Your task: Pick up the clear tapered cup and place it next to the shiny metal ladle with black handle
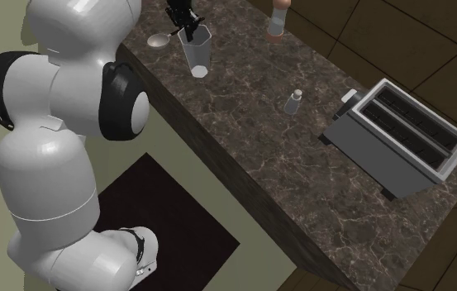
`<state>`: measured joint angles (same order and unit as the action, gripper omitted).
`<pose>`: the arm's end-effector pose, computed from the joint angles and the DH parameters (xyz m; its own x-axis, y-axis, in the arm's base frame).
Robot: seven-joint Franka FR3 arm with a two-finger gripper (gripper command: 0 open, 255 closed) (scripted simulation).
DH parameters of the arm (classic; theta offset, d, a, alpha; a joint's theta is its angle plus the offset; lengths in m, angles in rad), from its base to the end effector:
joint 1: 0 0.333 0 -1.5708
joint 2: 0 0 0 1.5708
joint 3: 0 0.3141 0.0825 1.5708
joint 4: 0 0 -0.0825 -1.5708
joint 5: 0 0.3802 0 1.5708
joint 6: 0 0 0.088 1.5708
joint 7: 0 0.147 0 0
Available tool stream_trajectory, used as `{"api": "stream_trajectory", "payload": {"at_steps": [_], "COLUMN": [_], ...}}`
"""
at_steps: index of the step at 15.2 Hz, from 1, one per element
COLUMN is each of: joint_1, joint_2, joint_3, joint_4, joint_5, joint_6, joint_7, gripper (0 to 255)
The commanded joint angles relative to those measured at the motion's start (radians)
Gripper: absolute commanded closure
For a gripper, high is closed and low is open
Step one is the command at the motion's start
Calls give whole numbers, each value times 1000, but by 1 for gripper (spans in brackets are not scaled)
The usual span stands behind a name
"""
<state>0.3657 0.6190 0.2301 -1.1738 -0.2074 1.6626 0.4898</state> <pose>0.6198 0.3412 0.3880 0.9927 0.0988 -0.0691 0.1064 -0.9875 0.1163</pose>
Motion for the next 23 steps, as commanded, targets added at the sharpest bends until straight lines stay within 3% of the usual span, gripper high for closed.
{"api": "stream_trajectory", "payload": {"at_steps": [1,6,13,14,19,23], "joint_1": [-2,-6,-6,-6,-6,15], "joint_2": [1,8,8,8,8,29], "joint_3": [0,-2,-2,-2,-2,-1], "joint_4": [-25,-78,-78,-78,-78,83], "joint_5": [-1,-4,-4,-4,-4,-3], "joint_6": [27,86,86,86,86,-53], "joint_7": [3,10,10,10,10,0], "gripper": [255,255,255,0,0,0]}}
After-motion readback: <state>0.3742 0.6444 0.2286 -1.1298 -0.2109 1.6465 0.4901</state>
